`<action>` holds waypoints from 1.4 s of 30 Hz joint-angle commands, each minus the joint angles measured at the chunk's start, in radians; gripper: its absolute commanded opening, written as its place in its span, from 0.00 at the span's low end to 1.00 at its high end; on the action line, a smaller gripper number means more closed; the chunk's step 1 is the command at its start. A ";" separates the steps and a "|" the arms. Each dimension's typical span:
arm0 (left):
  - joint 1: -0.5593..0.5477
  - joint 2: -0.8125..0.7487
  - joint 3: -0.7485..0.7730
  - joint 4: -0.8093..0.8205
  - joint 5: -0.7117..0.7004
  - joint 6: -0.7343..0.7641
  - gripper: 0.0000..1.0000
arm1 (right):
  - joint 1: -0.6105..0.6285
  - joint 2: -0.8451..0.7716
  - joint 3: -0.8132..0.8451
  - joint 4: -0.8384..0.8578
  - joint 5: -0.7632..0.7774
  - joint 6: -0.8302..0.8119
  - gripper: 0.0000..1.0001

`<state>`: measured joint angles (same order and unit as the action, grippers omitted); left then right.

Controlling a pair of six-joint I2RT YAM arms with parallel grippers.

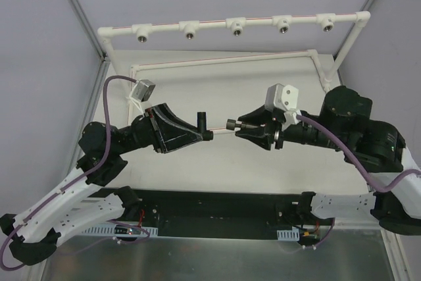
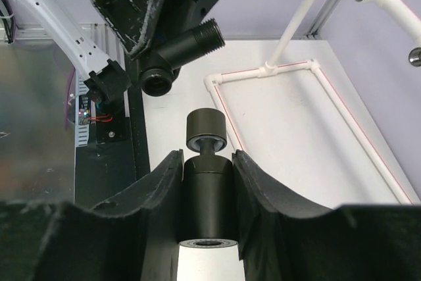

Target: Install the water faucets

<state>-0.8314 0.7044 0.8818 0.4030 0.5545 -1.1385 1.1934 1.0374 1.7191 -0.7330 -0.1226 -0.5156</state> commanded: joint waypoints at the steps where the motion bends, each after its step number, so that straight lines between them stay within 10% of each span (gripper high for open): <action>1: -0.003 -0.045 0.005 -0.061 -0.085 0.089 0.00 | -0.110 0.061 0.043 -0.014 -0.182 0.025 0.00; 17: -0.005 -0.003 0.006 -0.012 -0.039 0.062 0.00 | -0.301 -0.048 -0.090 0.164 -0.502 0.173 0.00; 42: -0.003 0.052 0.000 0.108 -0.001 0.000 0.00 | -0.302 -0.062 -0.199 0.285 -0.500 0.235 0.00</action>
<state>-0.8314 0.7658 0.8669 0.4030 0.5270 -1.1202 0.8944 0.9836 1.5085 -0.5163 -0.5926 -0.2913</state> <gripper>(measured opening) 0.314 0.376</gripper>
